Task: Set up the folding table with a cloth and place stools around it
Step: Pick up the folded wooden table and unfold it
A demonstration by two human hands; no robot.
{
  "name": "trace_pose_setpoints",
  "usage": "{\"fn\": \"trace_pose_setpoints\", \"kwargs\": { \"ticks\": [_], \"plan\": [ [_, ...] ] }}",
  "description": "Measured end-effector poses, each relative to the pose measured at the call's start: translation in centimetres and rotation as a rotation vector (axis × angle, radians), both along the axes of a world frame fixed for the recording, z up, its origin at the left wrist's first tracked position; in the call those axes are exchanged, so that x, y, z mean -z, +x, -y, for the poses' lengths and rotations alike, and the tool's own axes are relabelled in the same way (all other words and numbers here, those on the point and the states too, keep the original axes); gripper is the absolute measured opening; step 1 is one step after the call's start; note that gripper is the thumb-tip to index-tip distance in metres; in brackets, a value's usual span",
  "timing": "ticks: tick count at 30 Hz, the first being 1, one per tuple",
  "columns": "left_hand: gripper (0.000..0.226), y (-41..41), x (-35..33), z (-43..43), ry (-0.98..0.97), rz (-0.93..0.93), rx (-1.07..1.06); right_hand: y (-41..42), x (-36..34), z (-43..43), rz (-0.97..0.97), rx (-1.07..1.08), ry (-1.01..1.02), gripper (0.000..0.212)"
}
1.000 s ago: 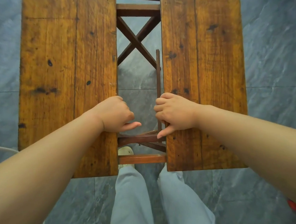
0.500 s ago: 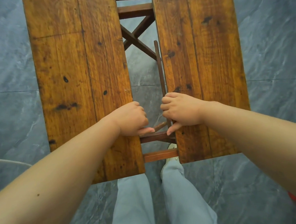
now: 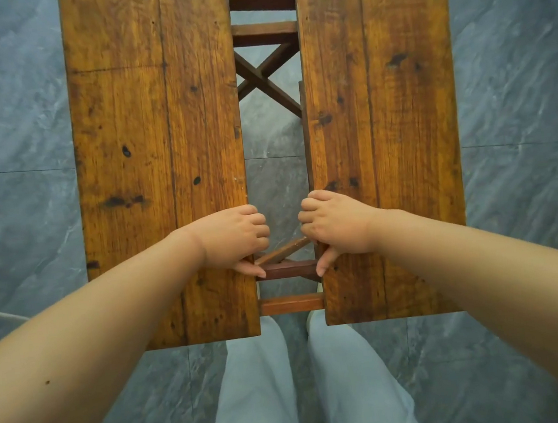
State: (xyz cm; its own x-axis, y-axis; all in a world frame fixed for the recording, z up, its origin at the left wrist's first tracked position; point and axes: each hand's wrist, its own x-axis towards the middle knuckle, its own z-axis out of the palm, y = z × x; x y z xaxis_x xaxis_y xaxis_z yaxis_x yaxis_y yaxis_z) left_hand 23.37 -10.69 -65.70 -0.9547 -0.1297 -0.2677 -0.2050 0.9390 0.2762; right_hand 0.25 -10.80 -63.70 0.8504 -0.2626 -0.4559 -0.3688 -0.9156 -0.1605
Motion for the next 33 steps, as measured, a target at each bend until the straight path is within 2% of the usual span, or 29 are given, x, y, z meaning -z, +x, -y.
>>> {"fn": "trace_pose_setpoints", "kwargs": {
  "ticks": [8, 12, 15, 18, 20, 23, 25, 30, 33],
  "plan": [
    [0.061, -0.2, 0.3, 0.5, -0.040, 0.017, -0.028, 0.0, -0.1, 0.7, 0.043, 0.047, -0.004, 0.075],
    [0.059, 0.0, 0.8, 0.0, -0.080, -0.050, -0.074, -0.2, 0.6, 0.1, 0.095, 0.078, -0.035, 0.073],
    [0.058, 0.8, 1.8, -1.0, -0.141, -0.158, -0.195, -0.9, 1.4, -1.2, 0.131, 0.151, -0.055, 0.071],
    [0.061, 1.4, 2.1, -2.3, -0.134, -0.161, -0.380, -2.1, 1.7, -2.7, 0.116, 0.218, -0.055, 0.072],
    [0.066, 1.3, 1.8, -2.8, -0.104, -0.130, -0.510, -2.7, 1.7, -3.7, 0.094, 0.255, -0.043, 0.071],
    [0.101, 1.3, 1.0, -3.1, -0.041, 0.003, -0.740, -3.1, 1.6, -4.7, 0.073, 0.316, -0.033, 0.074],
    [0.117, 1.1, 0.9, -3.2, -0.033, 0.099, -0.818, -3.3, 1.4, -5.3, 0.051, 0.372, -0.024, 0.079],
    [0.124, 0.5, 2.3, -3.2, -0.029, 0.204, -0.806, -3.2, 2.4, -6.5, -0.001, 0.489, 0.020, 0.089],
    [0.127, 2.3, 4.0, -4.0, -0.023, 0.407, -0.775, -3.1, 4.0, -6.9, -0.095, 0.512, 0.136, 0.089]
  ]
}}
